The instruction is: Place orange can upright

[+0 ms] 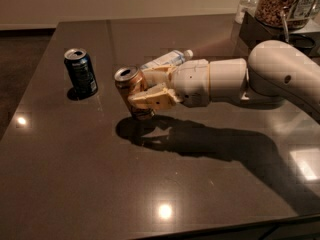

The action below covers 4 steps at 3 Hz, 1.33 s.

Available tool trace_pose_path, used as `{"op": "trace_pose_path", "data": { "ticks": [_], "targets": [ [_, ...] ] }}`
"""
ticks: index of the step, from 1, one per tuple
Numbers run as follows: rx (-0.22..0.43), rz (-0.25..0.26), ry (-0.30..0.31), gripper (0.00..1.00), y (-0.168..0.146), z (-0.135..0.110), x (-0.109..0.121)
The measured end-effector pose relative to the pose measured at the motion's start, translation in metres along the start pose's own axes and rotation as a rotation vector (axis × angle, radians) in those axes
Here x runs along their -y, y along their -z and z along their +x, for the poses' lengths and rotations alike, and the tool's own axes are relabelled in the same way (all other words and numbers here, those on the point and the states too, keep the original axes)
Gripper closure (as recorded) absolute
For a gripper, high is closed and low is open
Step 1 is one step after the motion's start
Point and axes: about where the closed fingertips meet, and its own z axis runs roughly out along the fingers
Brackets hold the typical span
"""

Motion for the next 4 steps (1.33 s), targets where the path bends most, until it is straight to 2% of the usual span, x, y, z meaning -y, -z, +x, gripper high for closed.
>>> {"op": "trace_pose_path", "data": {
  "ticks": [1,2,4],
  "targets": [
    [0.058,-0.007,-0.004,1.00,-0.001,0.005,0.002],
    [0.114,-0.019,-0.005,0.76,-0.001,0.009,0.000],
    [0.153,-0.027,-0.054,0.28,-0.003,0.019,-0.002]
  ]
}}
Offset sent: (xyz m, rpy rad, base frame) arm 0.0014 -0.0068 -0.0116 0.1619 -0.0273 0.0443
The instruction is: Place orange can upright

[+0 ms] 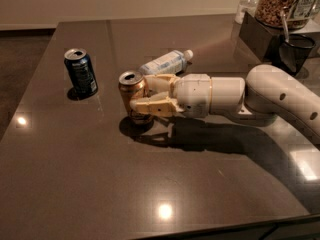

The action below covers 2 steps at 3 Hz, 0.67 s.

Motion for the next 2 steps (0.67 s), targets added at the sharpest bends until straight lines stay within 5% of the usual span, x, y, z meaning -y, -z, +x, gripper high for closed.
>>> {"op": "trace_pose_path", "data": {
  "ticks": [1,2],
  "targets": [
    [0.002,-0.004,-0.001,0.05,-0.0017,-0.0003,-0.0010],
    [0.002,-0.006,0.000,0.00,-0.0029,-0.0009,-0.0018]
  ]
}}
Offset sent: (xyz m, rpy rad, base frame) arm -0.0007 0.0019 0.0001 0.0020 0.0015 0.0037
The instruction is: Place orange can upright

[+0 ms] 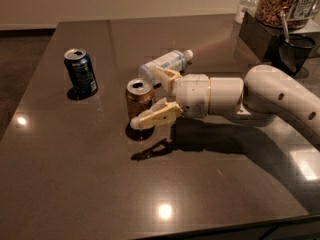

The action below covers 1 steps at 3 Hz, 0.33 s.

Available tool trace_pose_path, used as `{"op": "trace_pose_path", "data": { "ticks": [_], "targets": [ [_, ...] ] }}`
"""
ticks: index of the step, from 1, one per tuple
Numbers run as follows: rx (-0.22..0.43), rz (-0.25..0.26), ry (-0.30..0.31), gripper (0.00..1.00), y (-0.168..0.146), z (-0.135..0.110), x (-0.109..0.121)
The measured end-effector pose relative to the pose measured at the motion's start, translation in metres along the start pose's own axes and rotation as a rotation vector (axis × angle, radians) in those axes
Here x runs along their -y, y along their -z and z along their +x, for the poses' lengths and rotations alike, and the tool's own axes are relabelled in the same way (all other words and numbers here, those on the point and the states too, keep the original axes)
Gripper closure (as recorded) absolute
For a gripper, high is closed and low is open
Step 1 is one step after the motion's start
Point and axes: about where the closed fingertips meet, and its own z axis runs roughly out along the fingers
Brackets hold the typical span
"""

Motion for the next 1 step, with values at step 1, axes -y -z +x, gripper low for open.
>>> {"op": "trace_pose_path", "data": {
  "ticks": [1],
  "targets": [
    [0.000,0.000,0.000,0.00,-0.0001,0.0000,0.0000]
  ]
}}
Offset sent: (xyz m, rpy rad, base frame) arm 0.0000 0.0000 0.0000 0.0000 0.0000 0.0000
